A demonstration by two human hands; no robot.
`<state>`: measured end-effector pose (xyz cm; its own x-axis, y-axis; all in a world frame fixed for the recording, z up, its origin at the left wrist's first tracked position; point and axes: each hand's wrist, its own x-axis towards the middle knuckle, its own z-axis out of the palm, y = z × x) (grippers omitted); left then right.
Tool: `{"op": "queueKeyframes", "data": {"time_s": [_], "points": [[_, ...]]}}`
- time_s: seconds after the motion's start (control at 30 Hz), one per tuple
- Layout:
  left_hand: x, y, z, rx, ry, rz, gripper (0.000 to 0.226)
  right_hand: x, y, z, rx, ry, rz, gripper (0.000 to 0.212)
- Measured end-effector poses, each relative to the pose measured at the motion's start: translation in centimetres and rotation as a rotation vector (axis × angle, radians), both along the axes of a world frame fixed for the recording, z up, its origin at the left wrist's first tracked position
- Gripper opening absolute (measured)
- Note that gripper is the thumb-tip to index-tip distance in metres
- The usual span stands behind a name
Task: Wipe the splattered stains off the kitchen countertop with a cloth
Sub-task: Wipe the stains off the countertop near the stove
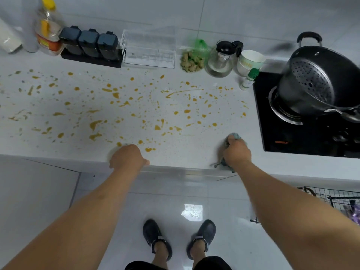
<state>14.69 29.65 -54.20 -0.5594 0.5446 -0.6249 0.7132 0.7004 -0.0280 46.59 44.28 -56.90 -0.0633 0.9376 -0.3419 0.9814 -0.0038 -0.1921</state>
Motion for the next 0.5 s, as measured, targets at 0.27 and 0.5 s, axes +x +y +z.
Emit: {"op": "queueKeyframes", "data": {"time_s": [0.27,0.5], "points": [[0.2,0.1,0.1,-0.002,0.038,0.039,0.056,-3.1,-5.7,-0.2,-0.109,0.172,0.283,0.059],[0.2,0.0,-0.4,0.014,0.060,0.037,0.055,5.7,0.3,1.4,-0.083,0.066,-0.109,0.034]]}}
